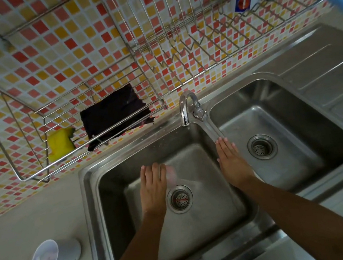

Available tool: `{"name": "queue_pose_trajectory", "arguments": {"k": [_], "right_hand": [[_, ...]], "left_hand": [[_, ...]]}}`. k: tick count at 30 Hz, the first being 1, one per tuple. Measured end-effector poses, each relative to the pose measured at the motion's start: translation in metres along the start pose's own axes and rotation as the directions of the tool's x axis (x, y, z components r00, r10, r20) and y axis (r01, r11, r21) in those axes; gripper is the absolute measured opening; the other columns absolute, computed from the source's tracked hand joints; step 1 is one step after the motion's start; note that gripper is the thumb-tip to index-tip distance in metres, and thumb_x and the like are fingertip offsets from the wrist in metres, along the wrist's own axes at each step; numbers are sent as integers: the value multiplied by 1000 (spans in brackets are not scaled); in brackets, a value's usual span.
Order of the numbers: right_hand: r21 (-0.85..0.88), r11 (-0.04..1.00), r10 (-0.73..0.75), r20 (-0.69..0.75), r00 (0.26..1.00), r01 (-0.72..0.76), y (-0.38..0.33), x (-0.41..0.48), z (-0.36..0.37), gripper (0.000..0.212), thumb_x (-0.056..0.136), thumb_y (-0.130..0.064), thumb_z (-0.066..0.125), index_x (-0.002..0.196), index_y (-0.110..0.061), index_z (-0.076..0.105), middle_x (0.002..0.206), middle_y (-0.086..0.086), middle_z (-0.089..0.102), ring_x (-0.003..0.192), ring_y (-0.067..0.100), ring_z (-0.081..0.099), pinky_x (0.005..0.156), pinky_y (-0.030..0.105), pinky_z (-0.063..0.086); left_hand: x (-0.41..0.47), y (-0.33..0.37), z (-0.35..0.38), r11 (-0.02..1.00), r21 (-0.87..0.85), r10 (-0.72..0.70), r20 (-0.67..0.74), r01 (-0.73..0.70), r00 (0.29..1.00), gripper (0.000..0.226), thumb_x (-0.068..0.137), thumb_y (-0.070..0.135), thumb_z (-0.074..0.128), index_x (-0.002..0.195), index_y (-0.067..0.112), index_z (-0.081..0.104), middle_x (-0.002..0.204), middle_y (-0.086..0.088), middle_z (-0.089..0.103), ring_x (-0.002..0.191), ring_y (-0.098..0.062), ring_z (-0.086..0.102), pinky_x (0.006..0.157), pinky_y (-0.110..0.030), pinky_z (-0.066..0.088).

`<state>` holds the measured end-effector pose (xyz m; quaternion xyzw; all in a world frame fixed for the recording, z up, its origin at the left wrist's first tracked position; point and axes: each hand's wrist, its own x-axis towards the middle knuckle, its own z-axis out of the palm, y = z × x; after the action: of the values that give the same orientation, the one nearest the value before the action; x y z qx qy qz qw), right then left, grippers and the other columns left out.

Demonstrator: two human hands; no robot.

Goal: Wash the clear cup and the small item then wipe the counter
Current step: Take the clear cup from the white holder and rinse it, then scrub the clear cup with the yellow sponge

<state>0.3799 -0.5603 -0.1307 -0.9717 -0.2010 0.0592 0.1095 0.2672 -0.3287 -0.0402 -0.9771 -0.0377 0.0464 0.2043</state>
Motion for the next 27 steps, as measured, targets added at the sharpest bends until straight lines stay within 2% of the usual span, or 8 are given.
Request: {"name": "queue_pose_trajectory", "arguments": {"k": [4,8,12,17,20,22,24,27], "right_hand": [[-26,999,-29,-13,999,29,0,0,0,52,97,-17,36,142,8,28,149,25,32,139,36,29,113,44,18],[-27,999,-33,32,999,34,1,1,-1,56,95,-22,23,142,8,24,150,25,30,140,36,28,113,43,18],[-46,998,-50,82,995,53,0,3,-8,60,102,-26,26,147,2,-3,157,19,-4,146,31,-5,116,38,-5],[-15,993,-117,111,987,119,-17,-14,-26,60,103,-33,25,150,-7,0,159,12,0,146,27,-5,119,40,0],[156,966,-205,-12,979,205,-52,-34,-43,52,102,-31,33,149,-11,24,156,9,25,144,27,18,118,36,15],[215,918,-303,-160,939,333,-84,-44,-61,43,99,-26,43,140,-11,44,144,10,44,132,26,39,113,40,31],[229,858,-380,-320,868,460,-120,-50,-88,38,96,-19,50,133,-12,53,135,8,53,123,21,49,105,40,42],[234,744,-464,-494,735,626,-177,-48,-142,39,92,-6,55,131,-8,56,131,7,54,121,18,50,104,29,42]], "left_hand": [[1,-3,-7,998,56,4,8,-5,1000,94,66,16,75,138,6,15,137,-15,40,129,-34,40,117,-47,5],[-1,-4,-6,999,52,-9,-5,9,1000,89,67,14,73,139,7,22,136,-15,40,128,-34,39,117,-48,1],[-8,-7,-3,988,-82,-130,-24,127,991,82,64,8,73,136,11,33,129,-13,43,123,-32,41,119,-48,9],[-28,-15,2,897,-332,-324,-49,291,945,79,56,4,73,128,17,44,120,-12,50,114,-33,49,112,-56,29],[-48,-22,-1,822,-444,-411,-31,356,911,76,59,9,72,129,20,44,123,-9,50,114,-32,51,111,-59,27],[-60,-27,-2,773,-498,-464,-22,392,886,70,69,22,73,131,23,41,129,-6,49,118,-29,51,112,-60,24],[-71,-35,-6,721,-547,-522,-27,424,852,69,73,38,74,131,24,40,131,-4,50,119,-28,53,110,-61,27],[-81,-53,-18,638,-621,-606,-41,455,794,78,70,49,75,133,20,40,131,-4,50,121,-28,52,111,-58,25]]}}
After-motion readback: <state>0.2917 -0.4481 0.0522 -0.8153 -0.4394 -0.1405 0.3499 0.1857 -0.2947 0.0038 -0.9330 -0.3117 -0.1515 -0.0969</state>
